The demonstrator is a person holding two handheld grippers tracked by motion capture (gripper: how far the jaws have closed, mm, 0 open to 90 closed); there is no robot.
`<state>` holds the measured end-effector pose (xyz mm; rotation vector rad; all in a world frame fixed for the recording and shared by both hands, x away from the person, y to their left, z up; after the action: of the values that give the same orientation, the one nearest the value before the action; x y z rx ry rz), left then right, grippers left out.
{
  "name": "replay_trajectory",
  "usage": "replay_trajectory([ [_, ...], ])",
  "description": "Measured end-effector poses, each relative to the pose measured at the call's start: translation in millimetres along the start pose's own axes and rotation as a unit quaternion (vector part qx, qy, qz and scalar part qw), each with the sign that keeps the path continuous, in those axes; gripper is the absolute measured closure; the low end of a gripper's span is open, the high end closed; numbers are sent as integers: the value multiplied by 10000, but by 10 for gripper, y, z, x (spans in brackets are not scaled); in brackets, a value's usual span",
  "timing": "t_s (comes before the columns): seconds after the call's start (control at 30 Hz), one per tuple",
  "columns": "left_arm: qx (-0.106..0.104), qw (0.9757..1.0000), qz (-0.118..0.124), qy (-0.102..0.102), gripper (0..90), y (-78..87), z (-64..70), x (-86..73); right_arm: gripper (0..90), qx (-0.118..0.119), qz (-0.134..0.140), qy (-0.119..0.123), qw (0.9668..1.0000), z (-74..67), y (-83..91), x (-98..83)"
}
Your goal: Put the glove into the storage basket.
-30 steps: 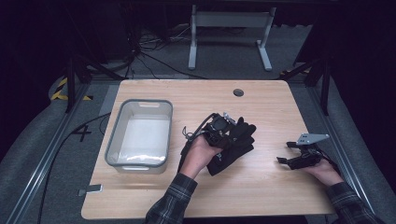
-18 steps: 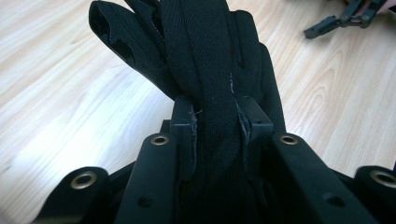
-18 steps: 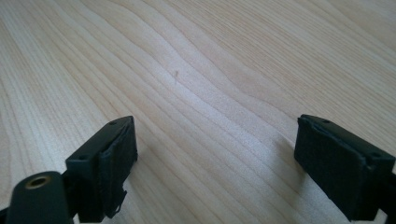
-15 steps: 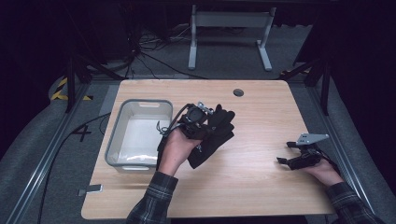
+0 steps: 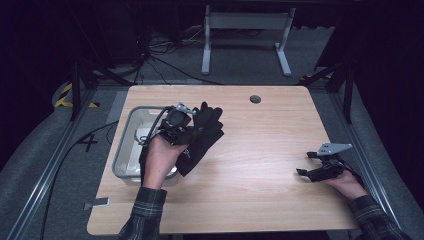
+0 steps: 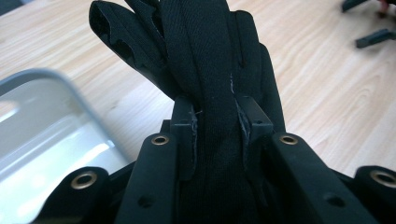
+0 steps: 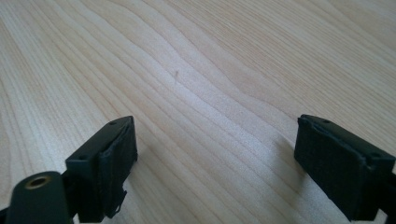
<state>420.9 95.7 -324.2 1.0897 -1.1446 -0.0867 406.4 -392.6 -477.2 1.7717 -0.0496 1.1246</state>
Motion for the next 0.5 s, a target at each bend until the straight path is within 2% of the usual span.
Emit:
replay_trajectory([
  [0.03, 0, 10000, 0, 0, 728, 0, 0, 0, 138, 0, 0, -1, 10000, 0, 0, 0],
  [0.07, 75, 9999, 33, 107, 729, 62, -68, -63, 138, 0, 0, 0, 10000, 0, 0, 0],
  [0.17, 191, 9994, 84, 259, 729, 144, -164, -163, 138, 0, 0, 0, 10000, 0, 0, 0],
  [0.37, 320, 9984, 129, 440, 728, 256, -300, -322, 138, -2, 0, -1, 10000, 0, 0, 0],
  [0.5, 446, 9966, 151, 679, 729, 312, -428, -483, 138, -1, 0, 0, 10000, 0, 0, 0],
])
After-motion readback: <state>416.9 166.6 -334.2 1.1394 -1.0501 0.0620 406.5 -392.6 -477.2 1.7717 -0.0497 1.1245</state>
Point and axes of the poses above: each handheld gripper's, and its own axes: y roughly backward along the jaws, x roughly out of its top, z roughly to its right, the point moved 2 cm from there along -y, roughly forward along the jaws, and after that the axes turned 8 degrees about -y, right-handed, at the moved point
